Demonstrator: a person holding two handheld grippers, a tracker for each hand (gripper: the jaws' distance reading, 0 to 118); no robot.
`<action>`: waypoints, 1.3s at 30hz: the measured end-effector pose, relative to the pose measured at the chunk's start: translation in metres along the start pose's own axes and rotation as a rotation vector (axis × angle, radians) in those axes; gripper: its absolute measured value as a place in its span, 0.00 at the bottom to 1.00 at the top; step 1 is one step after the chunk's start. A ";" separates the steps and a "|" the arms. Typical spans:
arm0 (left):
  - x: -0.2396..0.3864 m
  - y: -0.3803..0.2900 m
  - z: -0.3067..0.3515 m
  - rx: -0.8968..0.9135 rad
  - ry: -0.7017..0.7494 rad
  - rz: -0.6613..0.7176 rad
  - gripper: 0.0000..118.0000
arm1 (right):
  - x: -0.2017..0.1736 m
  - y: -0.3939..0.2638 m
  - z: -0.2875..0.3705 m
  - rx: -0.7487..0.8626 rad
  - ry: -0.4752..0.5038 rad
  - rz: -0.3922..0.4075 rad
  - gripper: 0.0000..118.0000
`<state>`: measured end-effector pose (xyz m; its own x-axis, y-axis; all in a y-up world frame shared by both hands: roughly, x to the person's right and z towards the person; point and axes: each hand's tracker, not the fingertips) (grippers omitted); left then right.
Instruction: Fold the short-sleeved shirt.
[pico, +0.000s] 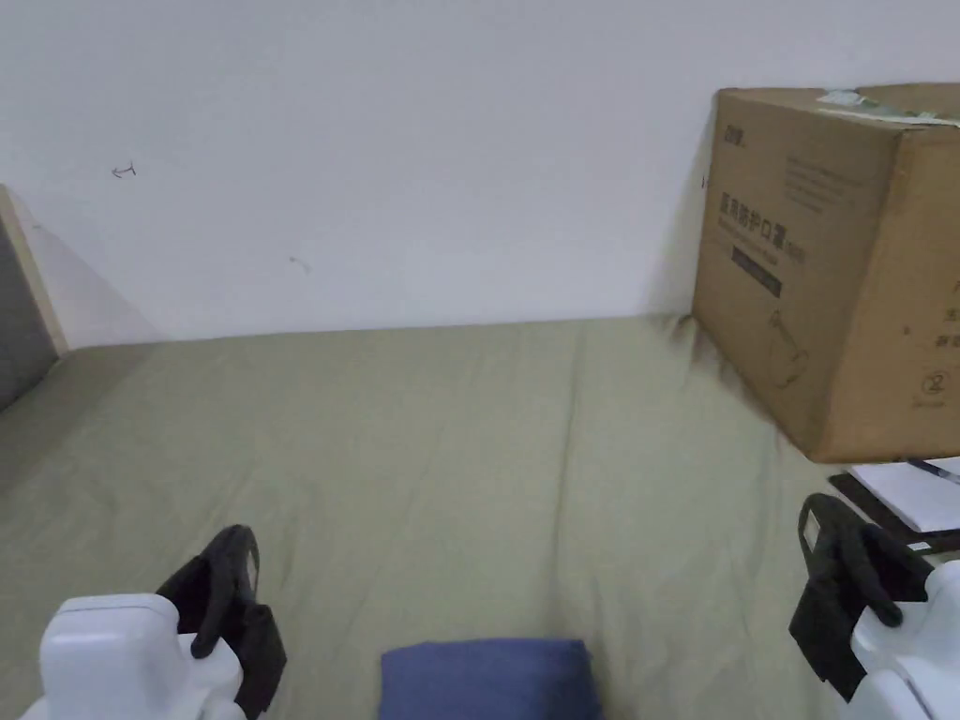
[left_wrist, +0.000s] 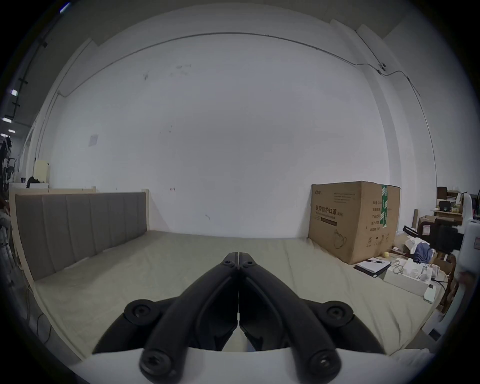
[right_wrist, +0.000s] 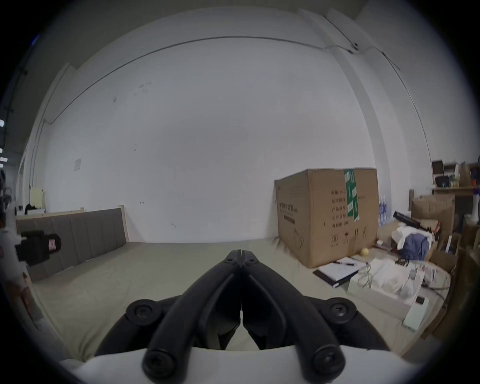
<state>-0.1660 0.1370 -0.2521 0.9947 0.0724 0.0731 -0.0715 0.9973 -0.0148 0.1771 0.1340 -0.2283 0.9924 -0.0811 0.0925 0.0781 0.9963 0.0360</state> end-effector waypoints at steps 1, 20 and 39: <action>0.000 -0.002 0.001 -0.010 -0.011 0.013 0.00 | 0.000 -0.001 0.001 0.004 0.001 0.008 0.00; -0.040 -0.014 -0.033 -0.362 -0.179 0.282 0.00 | -0.043 -0.046 -0.114 -0.843 0.531 0.073 0.00; -0.116 -0.221 -0.201 -1.061 -0.716 1.050 1.00 | -0.049 -0.190 -0.169 -1.168 0.400 0.025 0.00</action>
<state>-0.2511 -0.0942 -0.4576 0.2934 0.9560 0.0028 -0.2690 0.0853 -0.9594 0.1298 -0.0465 -0.4076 0.9381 -0.2519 -0.2378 -0.1072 0.4417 -0.8907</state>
